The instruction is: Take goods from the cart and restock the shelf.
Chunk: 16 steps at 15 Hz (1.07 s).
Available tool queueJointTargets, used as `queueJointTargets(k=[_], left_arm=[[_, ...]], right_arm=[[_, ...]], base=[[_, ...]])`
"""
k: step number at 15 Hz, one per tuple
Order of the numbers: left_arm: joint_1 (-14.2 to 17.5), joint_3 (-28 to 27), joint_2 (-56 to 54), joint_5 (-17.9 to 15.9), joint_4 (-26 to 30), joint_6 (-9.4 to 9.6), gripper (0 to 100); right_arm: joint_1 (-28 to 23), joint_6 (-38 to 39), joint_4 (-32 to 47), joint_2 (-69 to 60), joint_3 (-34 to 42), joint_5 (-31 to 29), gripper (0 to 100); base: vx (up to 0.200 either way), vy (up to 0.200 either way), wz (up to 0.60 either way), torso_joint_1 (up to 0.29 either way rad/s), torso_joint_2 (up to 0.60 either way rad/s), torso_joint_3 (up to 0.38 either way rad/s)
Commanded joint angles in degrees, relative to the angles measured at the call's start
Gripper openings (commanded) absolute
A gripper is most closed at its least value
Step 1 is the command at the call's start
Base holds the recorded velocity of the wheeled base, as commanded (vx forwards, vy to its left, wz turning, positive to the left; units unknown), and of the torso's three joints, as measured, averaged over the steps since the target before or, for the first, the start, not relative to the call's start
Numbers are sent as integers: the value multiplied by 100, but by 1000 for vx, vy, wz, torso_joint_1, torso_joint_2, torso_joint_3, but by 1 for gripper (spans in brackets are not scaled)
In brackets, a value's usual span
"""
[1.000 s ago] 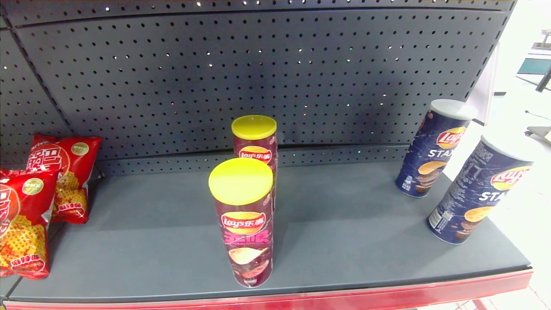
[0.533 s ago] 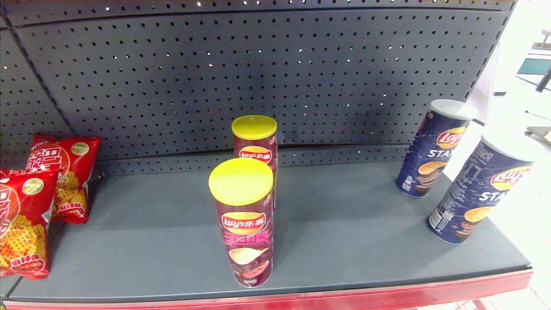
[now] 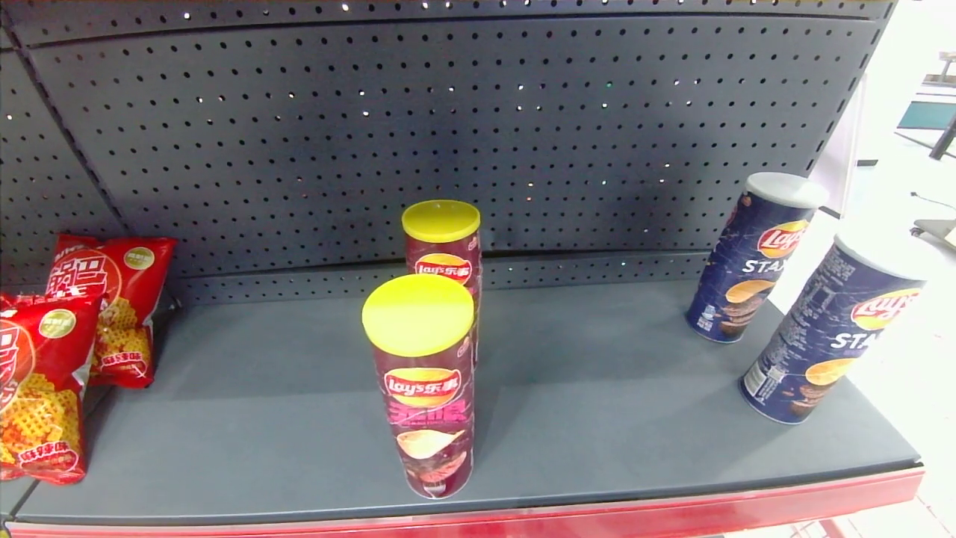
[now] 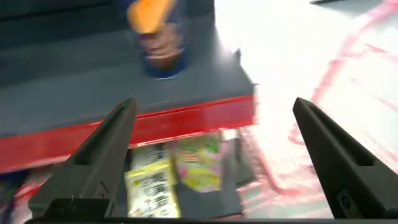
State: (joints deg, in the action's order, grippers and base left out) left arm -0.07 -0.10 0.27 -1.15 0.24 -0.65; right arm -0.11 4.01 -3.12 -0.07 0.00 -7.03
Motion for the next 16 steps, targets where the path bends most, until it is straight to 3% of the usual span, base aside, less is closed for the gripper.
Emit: queueJointTargets(k=[1, 4, 16], left_arm=[[-1, 1, 8, 0, 2, -6, 100], [-1, -8, 8, 0, 2, -6, 100], [-1, 1, 8, 0, 2, -6, 100]], right_arm=[[2, -498, 356, 7, 0, 528, 100], [11, -480, 303, 7, 0, 765, 100], [2, -445, 312, 7, 0, 765, 100]], base=[[0, 0, 0, 0, 0, 0], [0, 0, 0, 0, 0, 0], [0, 0, 0, 0, 0, 0]])
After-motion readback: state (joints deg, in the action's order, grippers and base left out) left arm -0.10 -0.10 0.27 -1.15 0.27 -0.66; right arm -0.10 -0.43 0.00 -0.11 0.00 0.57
